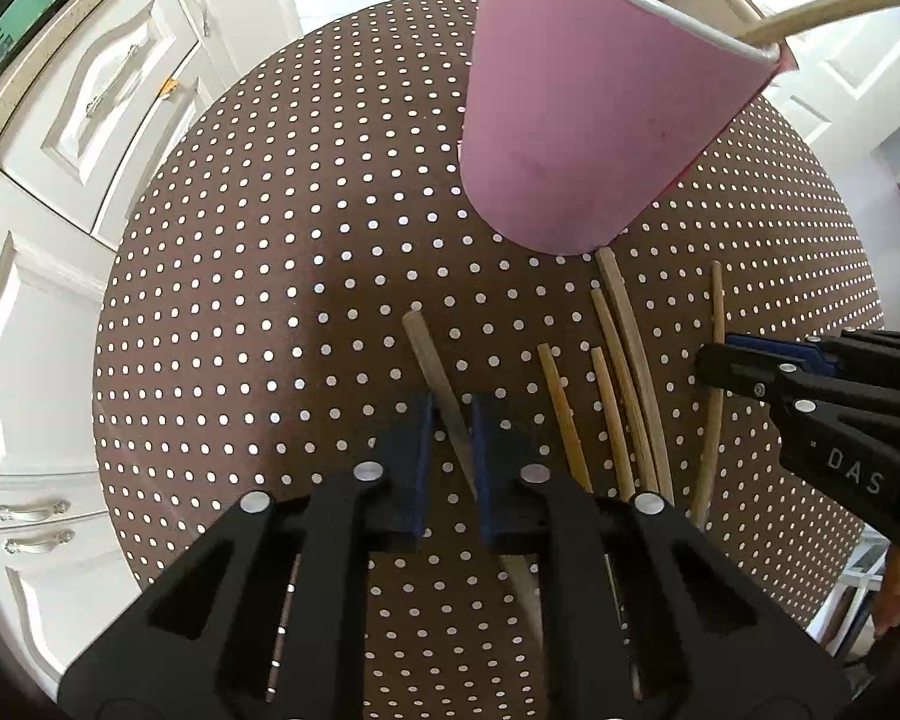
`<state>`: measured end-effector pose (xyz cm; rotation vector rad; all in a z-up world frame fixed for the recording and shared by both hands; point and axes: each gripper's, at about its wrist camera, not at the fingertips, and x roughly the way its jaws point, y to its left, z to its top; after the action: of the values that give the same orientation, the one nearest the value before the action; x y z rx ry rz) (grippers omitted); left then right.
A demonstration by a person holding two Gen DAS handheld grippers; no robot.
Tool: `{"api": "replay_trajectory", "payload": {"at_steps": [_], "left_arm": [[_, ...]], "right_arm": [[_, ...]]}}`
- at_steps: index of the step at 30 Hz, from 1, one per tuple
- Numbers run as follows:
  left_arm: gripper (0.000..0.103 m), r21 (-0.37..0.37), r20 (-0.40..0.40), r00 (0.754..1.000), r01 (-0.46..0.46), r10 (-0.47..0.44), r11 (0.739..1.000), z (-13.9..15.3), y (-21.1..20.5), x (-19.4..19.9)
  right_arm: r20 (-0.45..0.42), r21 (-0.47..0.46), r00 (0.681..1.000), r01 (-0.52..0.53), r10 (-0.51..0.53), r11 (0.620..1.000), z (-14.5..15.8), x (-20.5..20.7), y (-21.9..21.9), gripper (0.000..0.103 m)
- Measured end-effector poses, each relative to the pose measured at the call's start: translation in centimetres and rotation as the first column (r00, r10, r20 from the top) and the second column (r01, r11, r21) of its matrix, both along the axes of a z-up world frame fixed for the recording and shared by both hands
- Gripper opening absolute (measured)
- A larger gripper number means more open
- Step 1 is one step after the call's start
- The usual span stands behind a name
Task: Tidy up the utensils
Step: 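Grasp a chopstick with the left tool while the right tool grasps another, then carry both held chopsticks over the pink cup and lower them in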
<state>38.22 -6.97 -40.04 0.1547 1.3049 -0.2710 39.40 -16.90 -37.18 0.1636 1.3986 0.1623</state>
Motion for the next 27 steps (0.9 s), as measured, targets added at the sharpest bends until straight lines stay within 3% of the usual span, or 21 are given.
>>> {"api": "replay_trajectory", "payload": {"at_steps": [3, 11, 16, 27], "left_arm": [[0.006, 0.000, -0.003, 1.000, 0.018, -0.018, 1.000, -0.1, 0.7, -0.3], [0.006, -0.110, -0.005, 1.000, 0.017, -0.018, 0.994, 2.1, 2.5, -0.8], [0.006, -0.174, 0.055, 0.998, 0.047, -0.038, 0.984, 5.8, 3.0, -0.5], [0.006, -0.272, 0.190, 0.976, 0.159, -0.109, 0.949, 13.1, 2.7, -1.0]], "right_arm": [[-0.001, -0.007, 1.000, -0.006, 0.006, 1.000, -0.1, 0.0, 0.1, 0.005], [0.020, 0.127, 0.994, 0.100, -0.104, 0.987, 0.9, -0.9, -3.5, 0.005], [0.103, 0.157, 0.986, 0.111, -0.128, 0.981, 4.2, -2.1, -4.1, 0.005], [0.311, 0.179, 0.936, 0.112, -0.164, 0.977, 12.5, -4.7, -4.1, 0.004]]}}
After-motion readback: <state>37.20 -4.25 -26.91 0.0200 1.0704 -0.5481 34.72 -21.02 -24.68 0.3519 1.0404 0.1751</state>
